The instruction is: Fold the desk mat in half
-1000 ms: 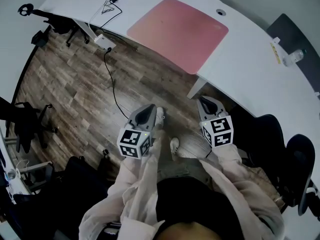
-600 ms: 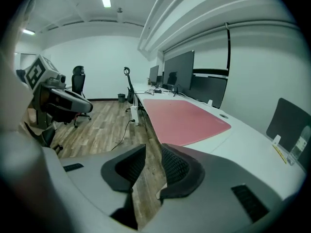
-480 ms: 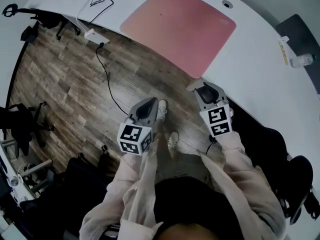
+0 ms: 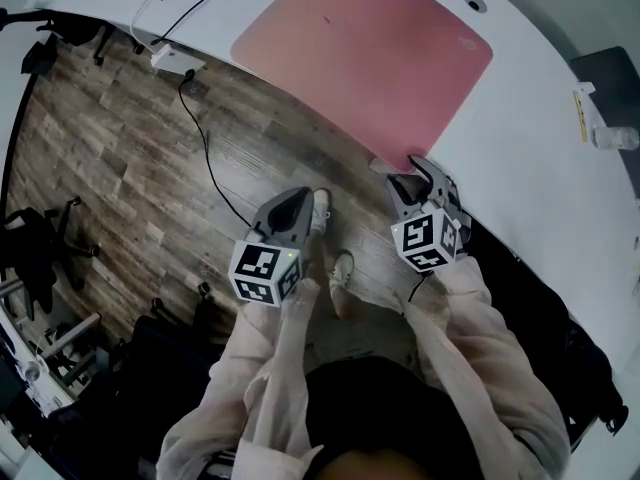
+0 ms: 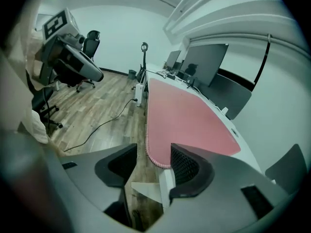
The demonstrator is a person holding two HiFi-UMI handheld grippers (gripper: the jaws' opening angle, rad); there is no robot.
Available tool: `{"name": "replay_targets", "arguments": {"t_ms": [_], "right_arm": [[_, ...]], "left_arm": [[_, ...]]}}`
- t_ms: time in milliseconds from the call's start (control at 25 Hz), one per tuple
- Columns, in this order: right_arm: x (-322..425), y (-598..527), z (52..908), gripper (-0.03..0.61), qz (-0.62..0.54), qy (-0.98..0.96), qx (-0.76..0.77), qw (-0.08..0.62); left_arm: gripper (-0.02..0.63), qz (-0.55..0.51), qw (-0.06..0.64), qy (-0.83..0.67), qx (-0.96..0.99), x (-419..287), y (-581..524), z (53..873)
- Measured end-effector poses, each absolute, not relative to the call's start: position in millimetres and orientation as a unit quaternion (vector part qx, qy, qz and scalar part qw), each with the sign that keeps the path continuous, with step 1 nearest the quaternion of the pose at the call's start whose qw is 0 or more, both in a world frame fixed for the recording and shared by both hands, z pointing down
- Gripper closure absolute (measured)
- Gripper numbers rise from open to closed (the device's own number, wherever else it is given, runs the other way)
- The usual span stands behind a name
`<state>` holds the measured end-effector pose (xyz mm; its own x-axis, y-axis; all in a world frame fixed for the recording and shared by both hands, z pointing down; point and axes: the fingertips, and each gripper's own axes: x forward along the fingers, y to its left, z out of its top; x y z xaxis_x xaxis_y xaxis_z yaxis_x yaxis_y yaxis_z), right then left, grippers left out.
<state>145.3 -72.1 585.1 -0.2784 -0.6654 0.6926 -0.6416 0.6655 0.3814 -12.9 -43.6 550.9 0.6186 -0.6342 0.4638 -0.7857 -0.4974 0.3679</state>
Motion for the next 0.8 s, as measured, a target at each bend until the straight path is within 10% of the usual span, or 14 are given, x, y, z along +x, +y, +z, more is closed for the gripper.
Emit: {"name": "replay_targets", "arguments": {"t_ms": [800], "right_arm": [[145.6,-87.4,543.6,0.546,-0.065,-0.789,0.391,0.47]], "left_arm": [[0.586,0.122,0.277,-0.415,0.858,-18.5,-51.5,538.5]]}}
